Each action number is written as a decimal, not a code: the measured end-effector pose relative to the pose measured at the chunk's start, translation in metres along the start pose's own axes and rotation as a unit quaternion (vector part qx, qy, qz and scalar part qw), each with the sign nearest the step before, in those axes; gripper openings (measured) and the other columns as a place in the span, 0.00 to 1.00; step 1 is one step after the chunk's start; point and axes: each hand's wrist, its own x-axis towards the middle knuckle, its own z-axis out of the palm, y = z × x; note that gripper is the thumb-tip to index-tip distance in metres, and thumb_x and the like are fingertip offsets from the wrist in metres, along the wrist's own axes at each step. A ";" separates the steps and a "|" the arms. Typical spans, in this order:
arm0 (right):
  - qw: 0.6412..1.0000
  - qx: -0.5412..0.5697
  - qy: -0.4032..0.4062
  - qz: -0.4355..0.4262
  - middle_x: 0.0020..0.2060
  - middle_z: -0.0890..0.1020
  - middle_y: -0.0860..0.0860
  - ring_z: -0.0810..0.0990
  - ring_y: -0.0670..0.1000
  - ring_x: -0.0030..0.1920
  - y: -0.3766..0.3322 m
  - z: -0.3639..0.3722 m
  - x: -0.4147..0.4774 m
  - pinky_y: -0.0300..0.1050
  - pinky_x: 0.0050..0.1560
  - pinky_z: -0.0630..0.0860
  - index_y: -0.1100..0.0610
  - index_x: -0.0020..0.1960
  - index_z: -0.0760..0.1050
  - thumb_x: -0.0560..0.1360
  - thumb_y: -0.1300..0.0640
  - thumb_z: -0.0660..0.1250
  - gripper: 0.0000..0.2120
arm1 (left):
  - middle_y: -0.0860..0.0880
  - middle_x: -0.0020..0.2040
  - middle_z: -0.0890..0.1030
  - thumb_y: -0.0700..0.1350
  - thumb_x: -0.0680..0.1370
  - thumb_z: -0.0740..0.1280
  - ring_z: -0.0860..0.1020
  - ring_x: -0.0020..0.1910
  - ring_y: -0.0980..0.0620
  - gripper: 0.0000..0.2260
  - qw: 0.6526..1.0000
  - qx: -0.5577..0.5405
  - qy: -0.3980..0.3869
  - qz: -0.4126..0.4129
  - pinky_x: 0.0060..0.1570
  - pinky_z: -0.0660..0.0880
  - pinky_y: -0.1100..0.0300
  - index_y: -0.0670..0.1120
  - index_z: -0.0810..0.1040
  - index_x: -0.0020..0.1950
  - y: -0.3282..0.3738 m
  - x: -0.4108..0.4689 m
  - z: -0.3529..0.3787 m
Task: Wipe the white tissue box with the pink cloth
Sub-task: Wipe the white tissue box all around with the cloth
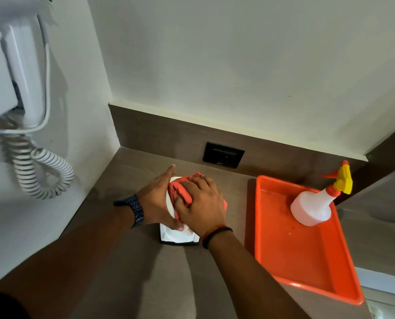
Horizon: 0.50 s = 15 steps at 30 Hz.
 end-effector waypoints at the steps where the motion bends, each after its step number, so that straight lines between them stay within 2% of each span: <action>1: 1.000 0.010 0.000 0.006 0.64 0.80 0.51 0.72 0.54 0.68 0.005 -0.001 0.000 0.50 0.70 0.66 0.51 0.64 0.77 0.76 0.44 0.61 0.20 | 0.47 0.76 0.59 0.60 0.47 0.81 0.59 0.73 0.49 0.70 1.000 0.006 -0.003 -0.001 0.71 0.61 0.49 0.51 0.37 0.75 0.001 0.001 0.000; 5: 0.997 0.038 0.008 0.071 0.65 0.79 0.53 0.72 0.57 0.67 0.009 -0.001 0.016 0.52 0.69 0.69 0.52 0.66 0.76 0.78 0.45 0.60 0.20 | 0.48 0.77 0.54 0.61 0.47 0.81 0.56 0.74 0.49 0.70 0.999 0.033 0.003 -0.009 0.71 0.60 0.50 0.52 0.38 0.75 0.003 0.002 0.000; 8: 0.995 0.048 0.005 0.089 0.61 0.81 0.54 0.73 0.58 0.65 -0.004 0.002 0.030 0.53 0.66 0.70 0.52 0.62 0.78 0.78 0.47 0.60 0.18 | 0.49 0.77 0.56 0.62 0.46 0.80 0.58 0.73 0.51 0.70 0.999 0.031 0.015 -0.001 0.70 0.61 0.52 0.51 0.40 0.76 0.004 0.002 -0.001; 11: 0.999 0.006 0.005 0.044 0.57 0.82 0.52 0.72 0.58 0.65 -0.015 0.005 0.025 0.54 0.62 0.69 0.51 0.57 0.80 0.75 0.48 0.60 0.16 | 0.48 0.77 0.57 0.64 0.45 0.79 0.57 0.74 0.51 0.71 1.000 0.018 0.011 -0.009 0.71 0.59 0.54 0.51 0.38 0.75 0.003 0.000 -0.002; 15: 0.999 -0.002 0.026 -0.029 0.58 0.83 0.50 0.73 0.56 0.68 -0.003 0.002 -0.002 0.57 0.61 0.69 0.50 0.58 0.80 0.74 0.45 0.61 0.18 | 0.47 0.77 0.57 0.68 0.43 0.76 0.58 0.74 0.49 0.72 0.999 0.037 0.001 -0.015 0.70 0.62 0.49 0.52 0.37 0.75 0.004 0.000 -0.001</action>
